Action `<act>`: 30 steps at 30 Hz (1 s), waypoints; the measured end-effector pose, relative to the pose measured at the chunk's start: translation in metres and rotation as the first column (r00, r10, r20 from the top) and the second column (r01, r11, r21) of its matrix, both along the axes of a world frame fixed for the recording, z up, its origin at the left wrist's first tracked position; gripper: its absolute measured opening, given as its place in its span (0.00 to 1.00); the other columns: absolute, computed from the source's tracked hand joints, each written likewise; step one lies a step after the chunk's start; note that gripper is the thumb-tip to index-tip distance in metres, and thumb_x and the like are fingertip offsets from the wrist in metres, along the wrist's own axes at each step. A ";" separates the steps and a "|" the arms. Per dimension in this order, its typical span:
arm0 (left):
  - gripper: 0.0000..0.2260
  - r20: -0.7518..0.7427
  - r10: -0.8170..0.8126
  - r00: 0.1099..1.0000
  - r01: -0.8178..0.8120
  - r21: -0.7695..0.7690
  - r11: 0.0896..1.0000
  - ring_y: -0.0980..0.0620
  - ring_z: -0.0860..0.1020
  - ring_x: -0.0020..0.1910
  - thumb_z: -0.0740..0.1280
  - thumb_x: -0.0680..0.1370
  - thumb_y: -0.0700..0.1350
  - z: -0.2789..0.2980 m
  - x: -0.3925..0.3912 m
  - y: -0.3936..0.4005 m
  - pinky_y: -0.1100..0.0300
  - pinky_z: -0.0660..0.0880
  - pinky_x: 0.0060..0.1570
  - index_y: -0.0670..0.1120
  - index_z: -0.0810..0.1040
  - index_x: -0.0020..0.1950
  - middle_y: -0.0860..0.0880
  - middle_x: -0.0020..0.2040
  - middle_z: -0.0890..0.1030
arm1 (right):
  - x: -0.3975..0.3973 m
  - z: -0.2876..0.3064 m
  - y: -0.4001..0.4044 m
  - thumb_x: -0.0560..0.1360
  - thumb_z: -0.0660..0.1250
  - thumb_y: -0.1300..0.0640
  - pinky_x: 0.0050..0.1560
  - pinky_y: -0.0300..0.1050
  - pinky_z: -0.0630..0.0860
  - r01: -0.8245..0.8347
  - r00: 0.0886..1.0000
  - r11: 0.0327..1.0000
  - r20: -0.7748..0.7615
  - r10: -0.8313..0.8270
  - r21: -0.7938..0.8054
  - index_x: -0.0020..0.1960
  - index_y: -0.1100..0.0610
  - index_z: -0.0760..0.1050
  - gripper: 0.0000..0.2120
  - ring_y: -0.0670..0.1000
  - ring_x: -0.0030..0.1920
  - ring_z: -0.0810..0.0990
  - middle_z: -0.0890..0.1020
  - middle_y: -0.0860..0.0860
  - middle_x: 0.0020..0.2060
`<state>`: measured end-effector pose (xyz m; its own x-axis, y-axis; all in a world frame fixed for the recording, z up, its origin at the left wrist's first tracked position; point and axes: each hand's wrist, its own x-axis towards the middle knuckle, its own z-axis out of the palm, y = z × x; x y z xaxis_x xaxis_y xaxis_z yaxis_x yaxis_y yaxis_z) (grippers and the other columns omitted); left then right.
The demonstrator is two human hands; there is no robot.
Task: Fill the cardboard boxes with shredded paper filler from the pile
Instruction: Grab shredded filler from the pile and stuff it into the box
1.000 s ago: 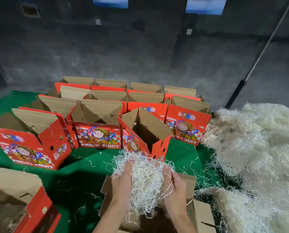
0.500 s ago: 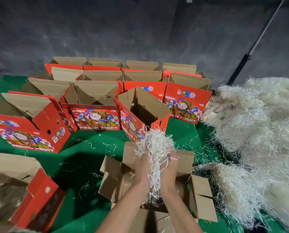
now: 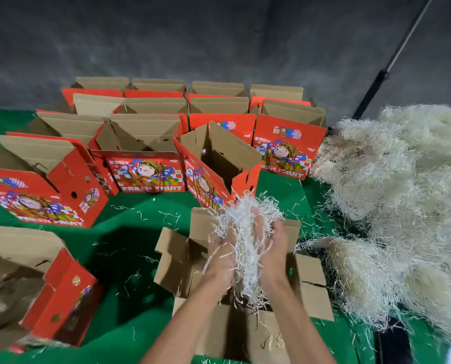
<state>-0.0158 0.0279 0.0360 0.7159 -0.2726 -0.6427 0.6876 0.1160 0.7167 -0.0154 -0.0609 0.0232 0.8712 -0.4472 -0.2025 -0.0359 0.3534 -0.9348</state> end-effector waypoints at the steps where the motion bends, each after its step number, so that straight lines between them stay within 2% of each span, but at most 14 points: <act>1: 0.41 0.002 0.106 0.994 -0.106 -0.092 0.990 0.42 0.75 0.59 0.66 0.66 0.66 -0.003 0.007 0.006 0.54 0.76 0.53 0.44 0.69 0.73 0.44 0.58 0.76 | -0.001 0.005 -0.010 0.76 0.63 0.43 0.44 0.47 0.77 0.007 0.999 0.998 -0.033 -0.005 0.056 0.48 0.54 0.80 0.15 0.55 0.42 0.81 0.80 0.62 0.44; 2: 0.39 0.022 0.220 0.975 -0.217 -0.093 0.972 0.42 0.73 0.64 0.66 0.70 0.63 0.001 0.014 0.014 0.48 0.72 0.64 0.47 0.63 0.77 0.46 0.62 0.75 | -0.003 0.007 -0.021 0.74 0.65 0.45 0.42 0.51 0.77 0.029 0.998 0.998 -0.051 -0.026 0.055 0.45 0.60 0.79 0.18 0.60 0.38 0.79 0.72 0.59 0.38; 4: 0.28 0.090 0.425 0.901 -0.426 -0.011 0.905 0.41 0.75 0.66 0.67 0.79 0.55 -0.003 0.034 0.037 0.45 0.71 0.66 0.44 0.67 0.75 0.43 0.67 0.76 | -0.009 0.008 -0.045 0.72 0.69 0.44 0.38 0.51 0.78 0.052 0.998 0.998 0.038 -0.053 0.030 0.46 0.62 0.79 0.19 0.57 0.35 0.80 0.80 0.60 0.38; 6: 0.20 0.124 0.496 0.859 -0.494 -0.053 0.868 0.48 0.82 0.42 0.68 0.79 0.55 -0.001 0.040 0.047 0.57 0.79 0.40 0.44 0.76 0.66 0.47 0.53 0.84 | -0.017 0.003 -0.057 0.69 0.66 0.40 0.50 0.47 0.80 0.066 0.992 0.985 0.100 -0.083 0.158 0.56 0.56 0.80 0.24 0.45 0.44 0.84 0.85 0.47 0.44; 8: 0.24 0.129 0.445 0.886 -0.438 -0.082 0.895 0.53 0.71 0.27 0.68 0.75 0.63 0.002 0.027 0.029 0.61 0.71 0.27 0.47 0.78 0.63 0.43 0.49 0.83 | -0.025 -0.003 -0.045 0.76 0.60 0.39 0.67 0.55 0.71 0.003 1.000 0.970 0.028 -0.010 0.245 0.68 0.56 0.74 0.27 0.48 0.59 0.79 0.83 0.46 0.56; 10: 0.15 0.012 0.400 0.916 -0.397 -0.096 0.913 0.48 0.78 0.45 0.62 0.82 0.57 -0.003 0.003 -0.002 0.51 0.78 0.50 0.46 0.76 0.58 0.34 0.61 0.78 | -0.032 -0.013 -0.020 0.84 0.56 0.50 0.69 0.49 0.67 -0.004 0.997 0.960 -0.070 0.025 0.279 0.72 0.54 0.69 0.19 0.55 0.65 0.75 0.77 0.52 0.64; 12: 0.17 -0.067 0.476 0.877 -0.479 -0.038 0.877 0.43 0.75 0.64 0.59 0.83 0.55 -0.012 -0.014 -0.024 0.46 0.70 0.67 0.42 0.75 0.55 0.36 0.61 0.78 | -0.038 -0.014 -0.006 0.83 0.57 0.56 0.55 0.36 0.74 0.008 0.996 0.970 -0.088 0.013 0.243 0.62 0.52 0.72 0.10 0.54 0.55 0.76 0.79 0.50 0.55; 14: 0.26 0.116 0.403 0.908 -0.407 0.014 0.913 0.48 0.79 0.57 0.67 0.76 0.63 -0.009 -0.019 -0.028 0.50 0.76 0.60 0.44 0.76 0.63 0.50 0.54 0.83 | -0.037 -0.005 -0.015 0.80 0.57 0.54 0.39 0.41 0.74 -0.014 0.998 0.997 -0.056 0.019 0.081 0.45 0.58 0.75 0.12 0.53 0.40 0.75 0.78 0.51 0.40; 18: 0.13 0.258 0.525 0.811 -0.577 0.207 0.790 0.47 0.74 0.38 0.67 0.79 0.56 -0.014 0.007 0.011 0.57 0.73 0.38 0.47 0.75 0.43 0.47 0.39 0.78 | -0.046 -0.003 -0.075 0.74 0.60 0.46 0.48 0.47 0.79 -0.005 0.998 0.987 0.063 -0.006 0.161 0.37 0.50 0.84 0.17 0.49 0.39 0.77 0.85 0.54 0.42; 19: 0.15 0.252 0.537 0.805 -0.587 0.206 0.783 0.46 0.75 0.42 0.66 0.79 0.57 -0.014 0.009 0.015 0.53 0.75 0.43 0.45 0.77 0.47 0.44 0.44 0.80 | -0.051 -0.002 -0.082 0.70 0.62 0.42 0.52 0.55 0.81 -0.005 0.998 0.986 0.057 -0.005 0.166 0.38 0.48 0.84 0.15 0.50 0.52 0.84 0.85 0.58 0.47; 21: 0.34 0.171 0.484 0.858 -0.501 0.074 0.862 0.43 0.79 0.55 0.70 0.68 0.67 -0.010 0.001 0.003 0.45 0.75 0.61 0.44 0.77 0.64 0.41 0.58 0.81 | -0.053 -0.010 -0.079 0.70 0.64 0.37 0.62 0.66 0.74 -0.094 0.995 0.991 0.024 0.092 0.097 0.55 0.49 0.82 0.21 0.54 0.64 0.72 0.76 0.60 0.62; 23: 0.44 0.086 0.349 0.933 -0.349 -0.013 0.937 0.42 0.79 0.60 0.71 0.56 0.72 -0.013 -0.018 -0.027 0.43 0.73 0.65 0.48 0.77 0.66 0.44 0.61 0.81 | -0.052 -0.020 -0.053 0.83 0.57 0.48 0.73 0.58 0.64 -0.254 0.965 0.967 -0.072 0.252 -0.019 0.73 0.57 0.68 0.22 0.56 0.73 0.68 0.71 0.54 0.72; 26: 0.24 0.205 0.324 0.924 -0.355 0.142 0.924 0.53 0.82 0.51 0.73 0.64 0.68 -0.023 -0.041 -0.051 0.56 0.76 0.58 0.53 0.81 0.49 0.52 0.51 0.84 | -0.053 -0.028 -0.030 0.84 0.56 0.58 0.58 0.50 0.78 -0.236 0.970 0.972 -0.060 0.236 0.011 0.63 0.61 0.75 0.13 0.52 0.53 0.82 0.82 0.53 0.52; 30: 0.31 0.411 0.481 0.774 -0.583 0.168 0.795 0.58 0.80 0.51 0.73 0.72 0.62 -0.017 -0.030 0.000 0.57 0.77 0.58 0.41 0.76 0.66 0.47 0.58 0.82 | -0.042 -0.009 -0.058 0.83 0.59 0.54 0.25 0.44 0.71 0.013 0.999 1.000 0.031 -0.013 0.003 0.40 0.64 0.74 0.18 0.49 0.24 0.70 0.74 0.43 0.26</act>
